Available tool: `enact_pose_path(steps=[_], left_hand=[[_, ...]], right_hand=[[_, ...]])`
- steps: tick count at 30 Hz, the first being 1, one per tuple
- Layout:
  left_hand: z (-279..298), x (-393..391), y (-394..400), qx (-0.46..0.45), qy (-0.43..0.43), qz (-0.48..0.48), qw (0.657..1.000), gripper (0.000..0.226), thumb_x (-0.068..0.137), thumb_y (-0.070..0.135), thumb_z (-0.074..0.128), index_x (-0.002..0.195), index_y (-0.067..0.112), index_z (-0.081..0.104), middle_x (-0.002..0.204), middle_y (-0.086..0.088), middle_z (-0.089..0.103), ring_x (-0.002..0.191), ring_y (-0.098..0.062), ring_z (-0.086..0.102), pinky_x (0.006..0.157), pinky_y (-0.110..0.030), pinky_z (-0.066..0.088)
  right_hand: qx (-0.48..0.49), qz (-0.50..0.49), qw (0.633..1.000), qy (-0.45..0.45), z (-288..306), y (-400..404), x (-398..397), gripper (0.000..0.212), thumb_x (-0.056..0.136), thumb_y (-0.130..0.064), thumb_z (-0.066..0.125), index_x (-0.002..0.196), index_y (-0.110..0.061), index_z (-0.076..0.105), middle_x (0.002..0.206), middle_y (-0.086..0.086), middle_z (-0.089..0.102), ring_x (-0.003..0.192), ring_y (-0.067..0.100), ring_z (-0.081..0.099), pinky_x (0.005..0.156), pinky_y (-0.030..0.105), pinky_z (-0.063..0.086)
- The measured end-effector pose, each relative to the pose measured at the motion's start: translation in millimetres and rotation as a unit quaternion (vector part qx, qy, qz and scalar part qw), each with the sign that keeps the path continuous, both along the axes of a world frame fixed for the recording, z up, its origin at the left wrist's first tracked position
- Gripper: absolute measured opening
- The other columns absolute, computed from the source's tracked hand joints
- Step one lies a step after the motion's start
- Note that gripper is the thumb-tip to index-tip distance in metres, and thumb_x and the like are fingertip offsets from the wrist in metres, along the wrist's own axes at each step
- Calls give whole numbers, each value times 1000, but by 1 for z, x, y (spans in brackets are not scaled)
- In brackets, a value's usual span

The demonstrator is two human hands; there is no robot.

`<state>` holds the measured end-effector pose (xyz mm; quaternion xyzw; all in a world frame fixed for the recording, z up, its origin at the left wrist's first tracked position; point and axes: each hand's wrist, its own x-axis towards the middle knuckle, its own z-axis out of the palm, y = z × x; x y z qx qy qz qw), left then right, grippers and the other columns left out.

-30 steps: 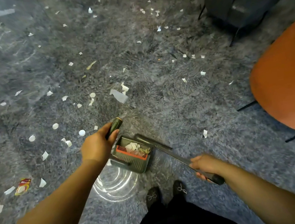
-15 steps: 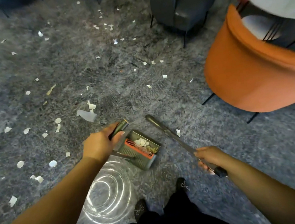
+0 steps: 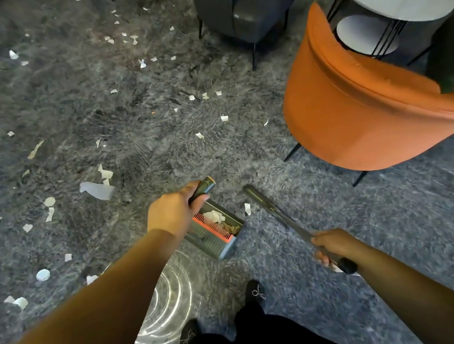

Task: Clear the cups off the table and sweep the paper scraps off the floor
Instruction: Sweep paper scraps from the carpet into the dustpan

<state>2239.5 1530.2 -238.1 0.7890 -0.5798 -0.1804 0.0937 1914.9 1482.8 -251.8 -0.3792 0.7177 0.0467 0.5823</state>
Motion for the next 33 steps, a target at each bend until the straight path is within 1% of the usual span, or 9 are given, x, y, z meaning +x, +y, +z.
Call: enact_pose_path(steps=[3, 6, 9, 12, 16, 20, 25, 28, 33], left_hand=[[0, -8, -25, 20, -11, 0, 1000, 46, 96, 53, 45, 139, 37, 47, 86, -5, 68, 82, -27, 64, 59, -28, 39], [-3, -7, -39, 19, -22, -6, 1000, 48, 95, 53, 46, 139, 35, 47, 93, -8, 69, 86, -31, 64, 62, -30, 42], [-4, -5, -41, 5, -27, -3, 1000, 49, 94, 52, 49, 139, 32, 48, 93, -10, 70, 86, -32, 65, 64, -33, 45], [-6, -7, -36, -14, -37, -11, 999, 49, 93, 50, 50, 138, 31, 49, 91, -11, 71, 82, -33, 66, 62, -33, 44], [-7, -11, -35, -27, -33, -20, 999, 47, 94, 46, 52, 137, 27, 52, 86, -15, 70, 78, -35, 65, 60, -33, 43], [-7, -9, -35, -19, -35, -15, 999, 48, 94, 49, 51, 138, 30, 51, 84, -13, 70, 77, -34, 65, 60, -34, 46], [-4, 1, -33, 3, -30, 4, 1000, 49, 93, 53, 49, 138, 34, 48, 82, -11, 69, 75, -32, 64, 57, -31, 43], [-1, 4, -34, 12, -24, 17, 1000, 50, 92, 53, 50, 139, 33, 49, 83, -13, 69, 76, -33, 64, 60, -33, 47], [1, 0, -38, 4, -21, 28, 999, 50, 92, 55, 50, 138, 34, 50, 85, -10, 70, 77, -31, 64, 62, -33, 49]], right_hand=[[34, 14, 999, 16, -8, -14, -6, 32, 100, -8, 47, 120, 17, 54, 61, 19, 51, 53, 30, 47, 53, 35, 39], [86, 15, 996, 30, -19, -23, -8, 21, 101, -11, 46, 103, 7, 56, 61, 18, 52, 49, 27, 45, 47, 31, 36], [124, 29, 991, 28, -25, -25, -5, 24, 101, -15, 48, 90, 4, 57, 58, 16, 51, 44, 24, 43, 44, 29, 34], [148, 36, 988, -2, -28, -22, -1, 28, 99, -19, 51, 84, 3, 57, 58, 15, 51, 45, 23, 43, 46, 31, 34], [145, 56, 988, -21, -31, -20, 7, 22, 100, -16, 49, 98, 4, 58, 58, 14, 53, 44, 22, 45, 43, 27, 34], [119, 85, 989, -28, -26, -27, 15, 31, 100, -14, 49, 122, 6, 55, 59, 14, 53, 47, 22, 47, 38, 22, 35], [100, 91, 990, -25, -19, -36, 9, 32, 99, -12, 50, 125, 6, 53, 60, 15, 54, 44, 22, 47, 38, 23, 36], [94, 109, 989, -22, -12, -44, 3, 31, 98, -12, 52, 126, 1, 53, 61, 16, 54, 37, 19, 47, 35, 19, 34], [90, 115, 989, -18, 2, -60, -6, 36, 98, -13, 52, 134, -8, 50, 63, 13, 56, 36, 16, 46, 36, 18, 33]])
